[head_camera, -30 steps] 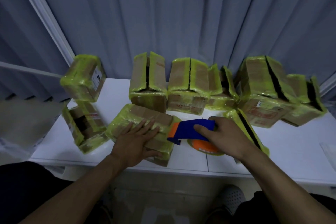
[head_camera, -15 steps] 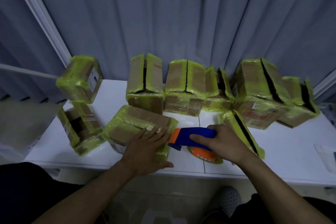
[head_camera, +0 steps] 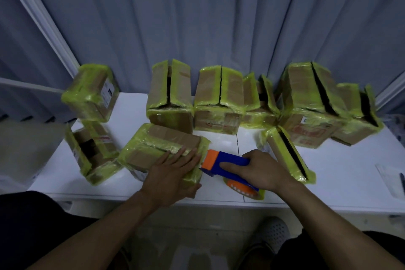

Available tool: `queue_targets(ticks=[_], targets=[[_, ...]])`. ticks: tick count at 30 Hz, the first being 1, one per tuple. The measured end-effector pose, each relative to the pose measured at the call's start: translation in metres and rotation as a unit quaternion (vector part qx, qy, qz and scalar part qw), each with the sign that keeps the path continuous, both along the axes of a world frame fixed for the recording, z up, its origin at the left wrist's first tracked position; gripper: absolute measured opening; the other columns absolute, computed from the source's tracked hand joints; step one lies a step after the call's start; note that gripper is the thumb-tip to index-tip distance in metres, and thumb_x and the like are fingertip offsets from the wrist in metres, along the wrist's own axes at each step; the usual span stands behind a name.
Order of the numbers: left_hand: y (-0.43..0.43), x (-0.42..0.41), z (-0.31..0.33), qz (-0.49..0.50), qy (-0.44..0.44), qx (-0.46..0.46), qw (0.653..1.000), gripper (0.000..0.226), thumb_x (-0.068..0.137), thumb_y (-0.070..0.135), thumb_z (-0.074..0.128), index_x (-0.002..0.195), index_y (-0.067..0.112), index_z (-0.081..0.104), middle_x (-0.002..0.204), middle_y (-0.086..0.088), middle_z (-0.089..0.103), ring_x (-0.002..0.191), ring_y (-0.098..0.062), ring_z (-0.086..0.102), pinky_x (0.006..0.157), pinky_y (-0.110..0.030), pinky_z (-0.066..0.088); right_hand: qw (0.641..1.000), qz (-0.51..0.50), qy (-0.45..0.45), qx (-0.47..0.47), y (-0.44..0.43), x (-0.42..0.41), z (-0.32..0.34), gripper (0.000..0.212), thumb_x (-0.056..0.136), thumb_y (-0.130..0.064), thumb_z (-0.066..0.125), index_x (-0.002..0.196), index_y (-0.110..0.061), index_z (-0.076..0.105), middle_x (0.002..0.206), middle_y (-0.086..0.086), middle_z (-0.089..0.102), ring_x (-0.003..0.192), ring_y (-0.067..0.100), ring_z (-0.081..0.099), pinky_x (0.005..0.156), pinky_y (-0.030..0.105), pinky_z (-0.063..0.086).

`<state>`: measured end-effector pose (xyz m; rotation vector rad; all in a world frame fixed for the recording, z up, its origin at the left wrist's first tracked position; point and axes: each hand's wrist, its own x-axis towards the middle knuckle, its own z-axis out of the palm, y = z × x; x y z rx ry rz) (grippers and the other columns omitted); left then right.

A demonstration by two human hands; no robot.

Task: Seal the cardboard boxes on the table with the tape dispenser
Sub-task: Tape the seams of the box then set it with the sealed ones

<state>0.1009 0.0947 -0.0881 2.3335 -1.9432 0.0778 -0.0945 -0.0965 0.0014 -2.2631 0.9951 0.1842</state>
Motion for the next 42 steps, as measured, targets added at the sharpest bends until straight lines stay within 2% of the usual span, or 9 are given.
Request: queue_targets(ticks=[5, 9, 13, 17, 25, 28, 32, 37, 42], targets=[[-0.002, 0.004, 0.0, -0.006, -0.002, 0.026, 1.0, 0.082, 0.092, 0.079, 0.019, 0.157, 0.03, 0.025, 0.161, 0.006, 0.028, 0.147, -0.022, 0.031, 0.115, -0.05, 0.032, 1.0, -0.009, 0.002, 0.014, -0.007, -0.013, -0.002, 0.071, 0.073, -0.086, 0.06, 0.072, -0.016, 0.067, 0.06, 0.0, 0.067, 0.046, 0.006, 0.06, 0.053, 0.023, 0.046], [-0.003, 0.004, -0.001, 0.0, -0.001, 0.04, 0.999, 0.081, 0.091, 0.079, 0.017, 0.158, 0.033, 0.017, 0.163, 0.009, 0.02, 0.149, -0.021, 0.024, 0.117, -0.051, 0.028, 0.999, -0.034, -0.005, 0.032, -0.022, -0.04, 0.003, 0.073, 0.074, -0.083, 0.063, 0.082, -0.012, 0.074, 0.07, 0.003, 0.074, 0.058, 0.014, 0.07, 0.059, 0.027, 0.052], [-0.003, 0.003, 0.001, -0.002, -0.005, 0.041, 0.999, 0.08, 0.092, 0.078, 0.015, 0.157, 0.032, 0.022, 0.163, 0.009, 0.022, 0.149, -0.021, 0.026, 0.118, -0.051, 0.026, 0.998, -0.037, 0.0, 0.051, -0.023, -0.057, -0.004, 0.068, 0.076, -0.081, 0.065, 0.082, -0.013, 0.074, 0.069, 0.001, 0.074, 0.055, 0.01, 0.068, 0.056, 0.023, 0.049], [-0.002, 0.001, 0.004, 0.0, -0.001, 0.036, 0.999, 0.081, 0.091, 0.079, 0.013, 0.156, 0.031, 0.025, 0.161, 0.008, 0.027, 0.148, -0.02, 0.028, 0.118, -0.05, 0.026, 0.998, -0.025, 0.011, 0.057, -0.026, -0.05, -0.015, 0.069, 0.074, -0.083, 0.064, 0.08, -0.015, 0.073, 0.065, -0.002, 0.072, 0.055, 0.009, 0.068, 0.058, 0.024, 0.05], [-0.003, -0.002, 0.009, 0.018, 0.05, 0.009, 0.999, 0.093, 0.082, 0.09, 0.013, 0.156, 0.035, 0.023, 0.162, 0.013, 0.018, 0.15, -0.013, 0.017, 0.121, -0.046, 0.019, 0.996, 0.028, 0.074, 0.036, -0.027, -0.015, -0.038, 0.072, 0.074, -0.086, 0.062, 0.084, -0.015, 0.069, 0.071, 0.0, 0.07, 0.063, 0.012, 0.067, 0.059, 0.025, 0.048], [-0.005, -0.006, 0.009, 0.043, 0.063, -0.022, 0.997, 0.085, 0.086, 0.086, 0.015, 0.152, 0.036, 0.034, 0.158, 0.016, 0.027, 0.147, -0.011, 0.025, 0.12, -0.044, 0.023, 0.995, 0.037, 0.083, 0.04, -0.025, -0.007, -0.045, 0.071, 0.074, -0.084, 0.063, 0.091, -0.015, 0.069, 0.081, 0.0, 0.072, 0.071, 0.012, 0.069, 0.064, 0.025, 0.052], [-0.008, -0.007, 0.002, 0.066, 0.056, -0.055, 0.995, 0.072, 0.092, 0.076, 0.029, 0.145, 0.032, 0.049, 0.147, 0.014, 0.047, 0.14, -0.011, 0.04, 0.116, -0.036, 0.027, 0.995, 0.045, 0.086, 0.033, -0.023, -0.001, -0.054, 0.073, 0.074, -0.085, 0.062, 0.092, -0.015, 0.07, 0.086, 0.002, 0.074, 0.074, 0.013, 0.071, 0.068, 0.028, 0.056], [-0.012, -0.005, -0.005, 0.071, 0.04, -0.066, 0.994, 0.066, 0.09, 0.072, 0.039, 0.141, 0.031, 0.054, 0.142, 0.013, 0.054, 0.137, -0.011, 0.045, 0.113, -0.032, 0.024, 0.994, 0.056, 0.092, 0.034, -0.019, 0.009, -0.058, 0.073, 0.077, -0.083, 0.061, 0.093, -0.013, 0.071, 0.086, 0.004, 0.074, 0.076, 0.016, 0.072, 0.073, 0.031, 0.058], [-0.013, -0.005, -0.009, 0.071, 0.035, -0.081, 0.994, 0.063, 0.091, 0.069, 0.044, 0.141, 0.033, 0.053, 0.142, 0.015, 0.053, 0.139, -0.01, 0.042, 0.113, -0.035, 0.027, 0.994, 0.065, 0.082, 0.014, -0.013, 0.023, -0.059, 0.071, 0.081, -0.081, 0.059, 0.086, -0.011, 0.068, 0.079, 0.007, 0.07, 0.075, 0.02, 0.07, 0.07, 0.032, 0.055]])
